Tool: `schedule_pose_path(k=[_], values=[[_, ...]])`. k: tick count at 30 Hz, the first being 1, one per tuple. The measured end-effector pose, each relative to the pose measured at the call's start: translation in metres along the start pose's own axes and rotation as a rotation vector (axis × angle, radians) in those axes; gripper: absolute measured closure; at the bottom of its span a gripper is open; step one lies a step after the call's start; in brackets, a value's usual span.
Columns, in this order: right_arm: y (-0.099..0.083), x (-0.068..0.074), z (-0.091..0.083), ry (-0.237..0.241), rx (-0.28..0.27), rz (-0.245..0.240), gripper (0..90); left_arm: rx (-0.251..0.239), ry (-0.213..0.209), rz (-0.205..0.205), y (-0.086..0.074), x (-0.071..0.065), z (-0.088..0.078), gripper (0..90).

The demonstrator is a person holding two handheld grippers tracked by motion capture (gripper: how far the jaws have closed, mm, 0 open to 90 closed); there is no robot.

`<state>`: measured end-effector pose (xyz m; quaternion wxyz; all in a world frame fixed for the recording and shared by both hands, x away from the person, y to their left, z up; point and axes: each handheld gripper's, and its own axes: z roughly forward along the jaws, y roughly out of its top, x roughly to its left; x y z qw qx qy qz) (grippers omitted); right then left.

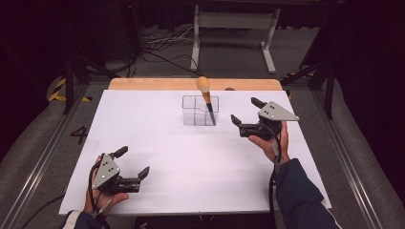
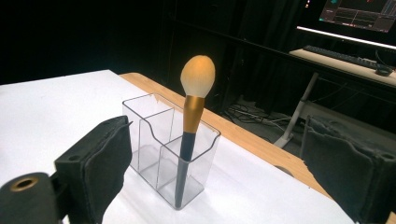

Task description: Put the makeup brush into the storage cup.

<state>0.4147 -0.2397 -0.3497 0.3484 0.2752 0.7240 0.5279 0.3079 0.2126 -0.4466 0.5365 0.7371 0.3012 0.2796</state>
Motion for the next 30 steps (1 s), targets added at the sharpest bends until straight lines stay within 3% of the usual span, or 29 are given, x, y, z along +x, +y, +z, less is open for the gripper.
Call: schedule_pose_path(k=[30], values=[[-0.016,0.007,-0.027,0.028,0.014,-0.031,8.5,0.011,0.005,0.004,0.0,-0.001,0.001,3.0]])
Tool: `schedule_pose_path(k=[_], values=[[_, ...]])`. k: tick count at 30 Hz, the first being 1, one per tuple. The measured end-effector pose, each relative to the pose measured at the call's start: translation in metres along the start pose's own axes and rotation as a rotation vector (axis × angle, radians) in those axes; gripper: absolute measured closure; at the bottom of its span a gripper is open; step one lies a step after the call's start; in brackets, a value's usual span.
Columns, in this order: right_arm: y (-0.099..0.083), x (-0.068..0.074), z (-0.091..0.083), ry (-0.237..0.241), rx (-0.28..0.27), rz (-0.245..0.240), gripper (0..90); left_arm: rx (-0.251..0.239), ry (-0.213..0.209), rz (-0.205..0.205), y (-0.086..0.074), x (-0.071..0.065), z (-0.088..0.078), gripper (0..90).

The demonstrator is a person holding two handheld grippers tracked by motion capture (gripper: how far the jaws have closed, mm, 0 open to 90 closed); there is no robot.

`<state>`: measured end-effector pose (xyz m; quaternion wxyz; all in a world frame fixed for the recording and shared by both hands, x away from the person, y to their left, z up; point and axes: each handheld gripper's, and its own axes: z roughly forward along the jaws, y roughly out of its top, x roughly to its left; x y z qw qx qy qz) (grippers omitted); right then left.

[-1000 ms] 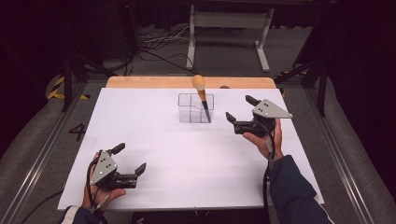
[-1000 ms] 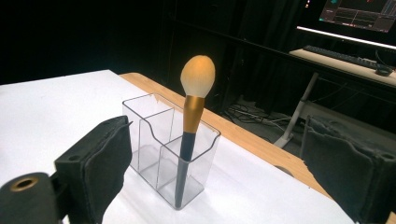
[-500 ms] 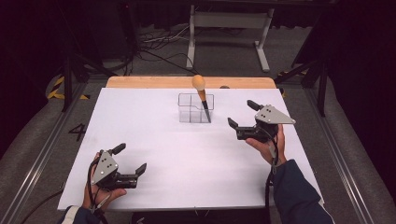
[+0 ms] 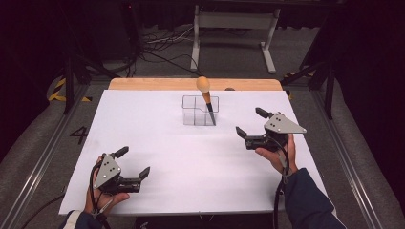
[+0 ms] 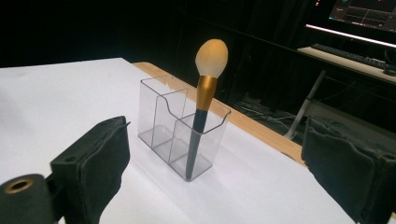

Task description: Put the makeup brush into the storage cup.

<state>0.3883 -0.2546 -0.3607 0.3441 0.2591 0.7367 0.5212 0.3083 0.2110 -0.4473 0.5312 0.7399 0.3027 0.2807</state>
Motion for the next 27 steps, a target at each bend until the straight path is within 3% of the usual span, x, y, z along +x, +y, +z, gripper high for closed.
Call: schedule_pose_path(k=[27], values=[[-0.023,0.011,-0.026,0.008,0.028,-0.058,7.7,-0.001,-0.006,0.001,0.0,0.0,0.0,3.0]])
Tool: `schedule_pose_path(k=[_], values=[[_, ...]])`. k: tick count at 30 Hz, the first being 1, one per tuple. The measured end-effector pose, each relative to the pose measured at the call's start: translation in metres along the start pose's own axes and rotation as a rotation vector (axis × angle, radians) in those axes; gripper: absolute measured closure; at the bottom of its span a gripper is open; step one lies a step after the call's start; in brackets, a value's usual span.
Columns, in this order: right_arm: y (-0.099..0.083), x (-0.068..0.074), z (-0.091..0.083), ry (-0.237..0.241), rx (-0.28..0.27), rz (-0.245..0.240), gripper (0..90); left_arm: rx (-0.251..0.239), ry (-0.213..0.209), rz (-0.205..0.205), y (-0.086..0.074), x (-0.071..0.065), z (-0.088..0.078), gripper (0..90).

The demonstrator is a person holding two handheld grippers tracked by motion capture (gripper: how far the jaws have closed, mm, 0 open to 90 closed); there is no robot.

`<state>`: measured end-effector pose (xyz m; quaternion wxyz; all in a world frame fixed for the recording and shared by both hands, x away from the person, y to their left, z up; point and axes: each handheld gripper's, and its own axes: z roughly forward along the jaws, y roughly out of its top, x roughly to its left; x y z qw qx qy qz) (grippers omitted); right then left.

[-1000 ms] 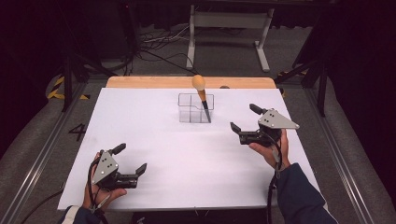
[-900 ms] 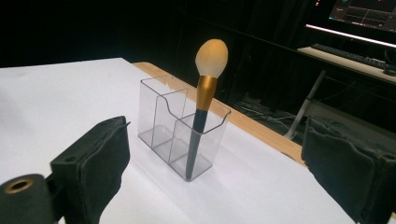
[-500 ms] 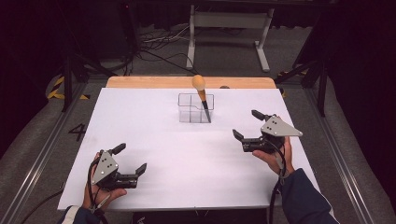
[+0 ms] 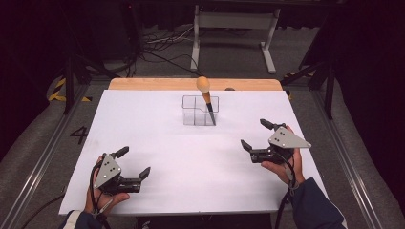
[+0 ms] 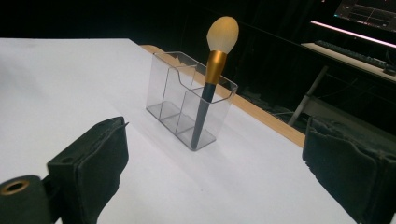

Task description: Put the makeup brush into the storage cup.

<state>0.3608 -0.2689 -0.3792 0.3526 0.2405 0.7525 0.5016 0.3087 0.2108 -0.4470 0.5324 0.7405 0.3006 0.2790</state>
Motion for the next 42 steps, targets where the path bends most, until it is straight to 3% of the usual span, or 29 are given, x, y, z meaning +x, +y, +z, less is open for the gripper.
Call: schedule_pose_path(k=[16,19,31,38,42], values=[[-0.028,0.005,-0.023,-0.012,0.037,-0.032,7.2,0.004,-0.008,0.003,0.0,0.001,0.001,2.9],[-0.034,0.004,-0.027,0.009,0.033,-0.019,6.8,0.005,-0.01,0.0,0.0,0.001,0.001,2.9],[-0.059,-0.002,-0.045,-0.04,0.095,0.028,5.6,0.016,-0.025,-0.007,-0.003,0.006,0.0,2.8],[-0.072,0.002,-0.044,-0.077,0.175,0.005,4.9,0.019,-0.031,-0.005,-0.003,0.005,0.001,2.8],[-0.073,0.002,-0.045,-0.075,0.162,0.018,4.7,0.012,-0.027,0.004,-0.001,0.005,0.002,2.8]])
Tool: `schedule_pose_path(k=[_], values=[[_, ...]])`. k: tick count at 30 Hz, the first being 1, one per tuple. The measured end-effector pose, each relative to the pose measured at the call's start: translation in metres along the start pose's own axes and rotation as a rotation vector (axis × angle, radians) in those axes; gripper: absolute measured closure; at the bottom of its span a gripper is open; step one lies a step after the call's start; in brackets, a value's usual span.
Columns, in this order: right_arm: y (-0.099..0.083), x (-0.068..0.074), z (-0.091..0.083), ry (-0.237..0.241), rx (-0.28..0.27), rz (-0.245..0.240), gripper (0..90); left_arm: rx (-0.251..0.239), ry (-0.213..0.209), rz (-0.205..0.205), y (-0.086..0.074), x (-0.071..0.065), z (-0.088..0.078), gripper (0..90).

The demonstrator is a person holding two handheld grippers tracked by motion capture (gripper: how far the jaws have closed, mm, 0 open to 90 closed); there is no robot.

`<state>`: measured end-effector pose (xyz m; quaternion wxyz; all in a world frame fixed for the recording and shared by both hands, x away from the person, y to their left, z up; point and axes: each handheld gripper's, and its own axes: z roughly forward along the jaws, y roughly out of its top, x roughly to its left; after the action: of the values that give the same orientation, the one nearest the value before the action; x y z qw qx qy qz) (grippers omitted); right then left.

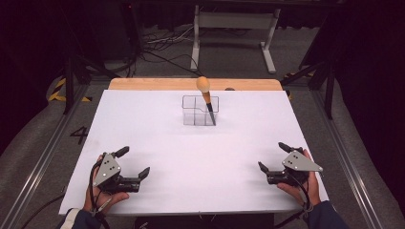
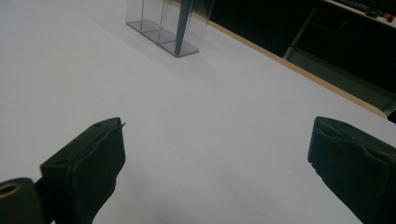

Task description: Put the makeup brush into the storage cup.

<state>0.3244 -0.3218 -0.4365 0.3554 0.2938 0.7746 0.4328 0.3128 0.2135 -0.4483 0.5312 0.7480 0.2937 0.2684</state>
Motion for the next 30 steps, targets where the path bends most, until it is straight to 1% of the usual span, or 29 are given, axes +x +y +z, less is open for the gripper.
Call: schedule_pose_path(k=[2,4,8,10,13,16,18,20,26,30], values=[[-0.0003,0.0,0.0005,-0.002,-0.002,0.001,4.7,0.002,0.006,0.001,0.0005,-0.0006,0.0002,2.8],[-0.0001,0.0007,0.0009,0.008,-0.012,0.023,4.7,0.006,0.007,0.002,0.0008,-0.0006,0.0002,2.8],[0.0023,0.0041,0.0006,0.014,-0.02,0.018,4.8,0.014,0.01,0.004,0.0007,-0.0009,0.0017,2.8],[0.0034,0.0063,-0.0009,0.022,-0.029,0.028,4.9,0.01,0.01,0.011,0.0012,-0.0012,0.0028,2.8],[0.003,0.0068,-0.0021,0.021,-0.032,0.034,4.9,0.018,0.005,0.022,0.001,-0.0021,0.0038,2.9],[0.004,0.0065,-0.0044,0.022,-0.046,0.043,5.0,0.016,0.003,0.02,0.0016,-0.0023,0.0036,2.9],[0.0035,0.0064,-0.0049,0.019,-0.042,0.041,4.9,0.014,0.003,0.021,0.0015,-0.0023,0.0041,2.9],[0.0029,0.0062,-0.0044,0.02,-0.038,0.049,5.0,0.016,0.005,0.028,0.0016,-0.0024,0.0043,3.0],[0.0025,0.0068,-0.0025,0.028,-0.033,0.047,5.1,0.02,0.0,0.02,0.0013,-0.0026,0.0048,3.1],[0.0025,0.0067,-0.0028,0.033,-0.034,0.053,5.1,0.022,0.001,0.023,0.0015,-0.0031,0.005,3.1]])
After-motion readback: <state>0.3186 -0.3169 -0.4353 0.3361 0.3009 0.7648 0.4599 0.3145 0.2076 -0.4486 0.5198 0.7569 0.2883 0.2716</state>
